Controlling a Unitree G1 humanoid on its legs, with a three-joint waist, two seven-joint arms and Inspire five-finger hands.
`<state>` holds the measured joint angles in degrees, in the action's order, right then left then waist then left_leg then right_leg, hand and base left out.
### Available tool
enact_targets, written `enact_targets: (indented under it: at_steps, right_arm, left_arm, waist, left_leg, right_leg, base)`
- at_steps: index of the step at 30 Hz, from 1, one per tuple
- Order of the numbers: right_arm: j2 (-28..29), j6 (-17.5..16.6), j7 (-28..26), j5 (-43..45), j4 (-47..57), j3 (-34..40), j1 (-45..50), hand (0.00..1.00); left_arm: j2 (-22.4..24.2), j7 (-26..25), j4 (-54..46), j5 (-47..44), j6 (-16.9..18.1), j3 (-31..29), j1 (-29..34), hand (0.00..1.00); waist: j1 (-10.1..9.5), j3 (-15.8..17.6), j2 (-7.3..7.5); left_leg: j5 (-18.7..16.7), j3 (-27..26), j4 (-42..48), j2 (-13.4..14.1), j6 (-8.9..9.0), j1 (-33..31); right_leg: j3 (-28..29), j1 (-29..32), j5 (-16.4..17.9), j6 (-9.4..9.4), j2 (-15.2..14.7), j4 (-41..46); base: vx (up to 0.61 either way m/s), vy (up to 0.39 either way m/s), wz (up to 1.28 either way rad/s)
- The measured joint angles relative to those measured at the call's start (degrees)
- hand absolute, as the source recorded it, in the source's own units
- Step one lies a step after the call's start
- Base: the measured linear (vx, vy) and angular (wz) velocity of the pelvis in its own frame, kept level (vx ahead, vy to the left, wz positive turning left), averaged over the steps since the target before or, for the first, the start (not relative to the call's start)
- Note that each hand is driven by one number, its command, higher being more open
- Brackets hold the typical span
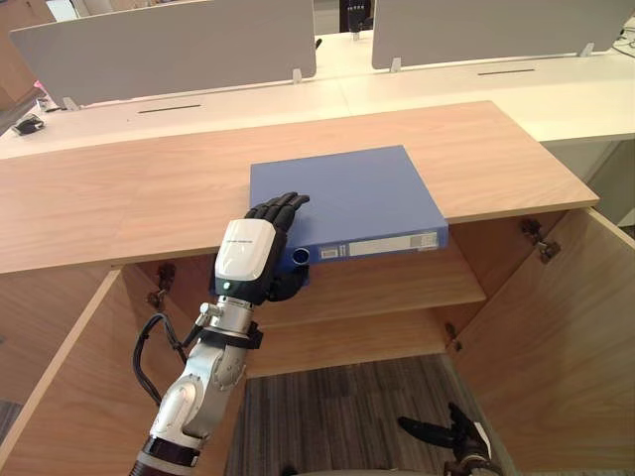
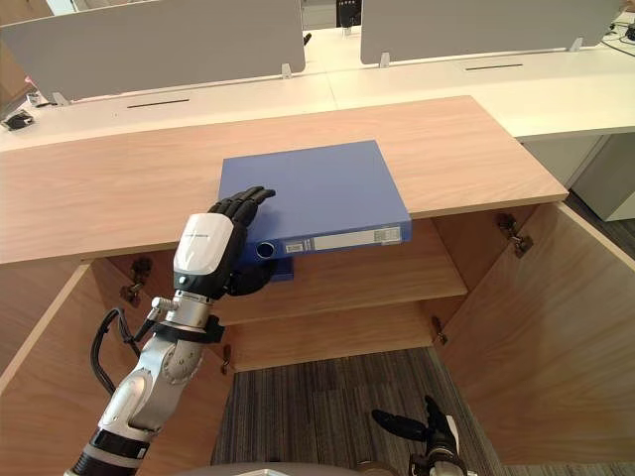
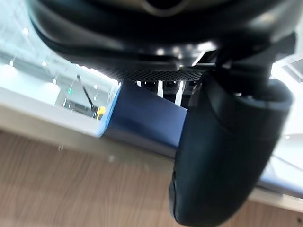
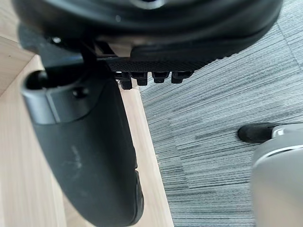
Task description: Walk over to the cabinet, pick up the folder, carry it to the office cabinet, place the folder inside the office cabinet, then close the office cabinet door
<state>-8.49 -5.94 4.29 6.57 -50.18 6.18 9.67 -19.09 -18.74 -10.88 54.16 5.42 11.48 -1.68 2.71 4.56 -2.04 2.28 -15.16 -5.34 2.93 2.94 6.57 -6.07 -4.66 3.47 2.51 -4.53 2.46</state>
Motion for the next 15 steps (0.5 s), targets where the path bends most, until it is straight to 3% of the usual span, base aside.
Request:
enact_targets:
  at_steps: [8, 13, 15]
  right_arm:
    - [0.1, 0.1, 0.0, 0.1, 1.3, 0.1, -0.1, 1.0]
    - [0.8, 0.2, 0.6, 0.3, 8.3, 0.5, 0.1, 1.0]
    - [2.2, 0.2, 0.7, 1.3, 15.4, 1.1, 0.3, 1.0]
  left_arm:
    - [1.8, 0.8, -2.7, -3.2, 1.3, -1.0, -1.0, 0.0]
    - [4.7, 4.7, -7.2, -14.7, 3.9, 1.8, 1.8, 0.0]
    - [5.2, 7.8, -10.8, -21.7, 6.2, 3.4, 3.8, 0.0]
  waist:
    - [0.03, -0.1, 0.22]
    - [0.25, 0.0, 0.48]
    - [0.82, 0.0, 0.51]
  left_leg:
    - [0.0, -1.5, 0.1, 0.1, 0.04, -0.3]
    - [0.0, -2.0, 0.3, 0.1, 0.03, -0.8]
    - [-0.1, -2.3, 0.3, 0.1, -0.06, -0.8]
  right_leg:
    - [1.7, 0.4, -0.9, 0.35, 0.2, -1.3]
    - [3.1, 1.3, -1.6, 0.4, 0.3, -1.5]
    - [3.6, 1.5, -1.9, 0.56, 0.3, -1.5]
  base:
    - [0.0, -0.007, -0.1]
    - [0.01, -0.007, -0.15]
    - [-0.03, -0.005, -0.1]
